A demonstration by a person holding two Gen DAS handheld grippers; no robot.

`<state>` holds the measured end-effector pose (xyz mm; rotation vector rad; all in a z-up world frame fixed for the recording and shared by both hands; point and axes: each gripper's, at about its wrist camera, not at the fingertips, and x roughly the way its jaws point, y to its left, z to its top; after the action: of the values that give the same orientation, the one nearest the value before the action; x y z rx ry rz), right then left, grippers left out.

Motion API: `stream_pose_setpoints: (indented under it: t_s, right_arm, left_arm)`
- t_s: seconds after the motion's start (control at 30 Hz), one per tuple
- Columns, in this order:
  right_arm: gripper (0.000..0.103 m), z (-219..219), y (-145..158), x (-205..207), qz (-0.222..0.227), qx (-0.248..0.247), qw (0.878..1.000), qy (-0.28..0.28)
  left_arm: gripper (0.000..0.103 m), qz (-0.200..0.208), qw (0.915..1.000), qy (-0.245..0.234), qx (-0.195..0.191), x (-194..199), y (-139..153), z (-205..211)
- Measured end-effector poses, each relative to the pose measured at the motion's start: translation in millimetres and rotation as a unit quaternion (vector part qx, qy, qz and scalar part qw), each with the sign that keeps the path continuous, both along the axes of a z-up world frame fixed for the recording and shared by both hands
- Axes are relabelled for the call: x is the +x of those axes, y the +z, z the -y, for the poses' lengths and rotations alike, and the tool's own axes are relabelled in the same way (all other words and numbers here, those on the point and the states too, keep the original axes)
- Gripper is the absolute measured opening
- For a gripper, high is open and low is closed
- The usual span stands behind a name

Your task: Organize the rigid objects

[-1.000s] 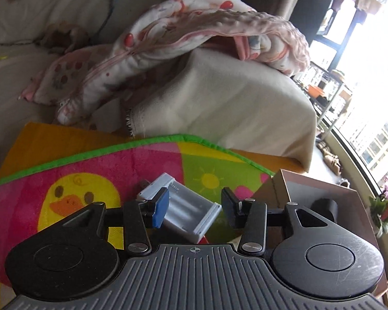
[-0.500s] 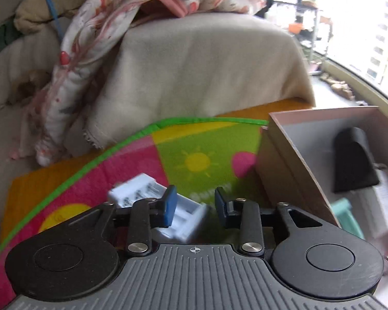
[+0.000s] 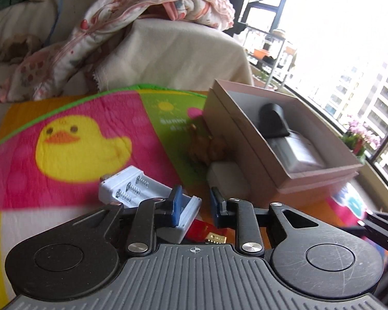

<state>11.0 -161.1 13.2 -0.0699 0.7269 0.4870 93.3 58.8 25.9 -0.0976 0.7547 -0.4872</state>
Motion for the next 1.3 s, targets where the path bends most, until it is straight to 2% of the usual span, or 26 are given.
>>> stream_pose_setpoints:
  t_s: [0.13,0.23,0.3,0.4,0.53,0.63,0.7,0.77,0.87,1.07,1.17,1.23,1.3]
  right_arm:
    - [0.087,-5,-1,-1,0.004,-0.015,1.000,0.000]
    - [0.088,-9,-1,-2,0.008,-0.031,0.999,0.001]
    - [0.089,-11,-1,-3,0.008,-0.037,0.999,0.003]
    - [0.089,-10,-1,-2,0.007,-0.036,0.999,0.004]
    - [0.089,-10,-1,-3,0.008,-0.035,0.999,0.000]
    - [0.089,-7,-1,-3,0.007,-0.028,1.000,-0.006]
    - [0.089,-3,0,-2,0.004,-0.018,1.000,-0.008]
    - [0.090,-1,0,-2,0.003,-0.011,1.000,-0.008]
    - [0.090,0,0,-1,0.001,-0.007,1.000,-0.008]
    - [0.090,-2,0,-2,0.003,-0.013,1.000,-0.008]
    - [0.090,-2,0,-2,0.003,-0.013,1.000,-0.008]
    - [0.090,-2,0,-2,0.002,-0.012,1.000,-0.012]
    - [0.090,-1,1,-2,0.003,-0.012,1.000,-0.018]
  left_arm:
    - [0.027,-0.011,0.9996,-0.025,-0.009,-25,3,-2]
    - [0.027,-0.005,0.9994,-0.010,-0.032,-22,15,-3]
    - [0.027,0.007,0.9986,0.005,-0.053,-1,27,0]
    - [0.027,0.013,0.9973,0.039,-0.060,49,33,14]
    - [0.025,-0.024,0.9971,0.064,-0.033,126,18,36]
    - [0.023,-0.053,0.9982,0.028,-0.005,147,2,51]
    - [0.020,-0.054,0.9982,-0.013,0.022,138,-3,61]
    - [0.020,-0.041,0.9980,-0.029,0.038,119,-4,61]
    - [0.019,-0.064,0.9965,-0.054,0.003,89,-6,48]
    - [0.020,-0.055,0.9962,-0.067,-0.001,13,-8,35]
    - [0.024,-0.064,0.9944,-0.077,-0.033,-18,-7,26]
    - [0.024,-0.052,0.9951,-0.073,-0.041,-40,-1,19]
    - [0.024,-0.017,0.9982,-0.049,-0.031,-61,10,11]
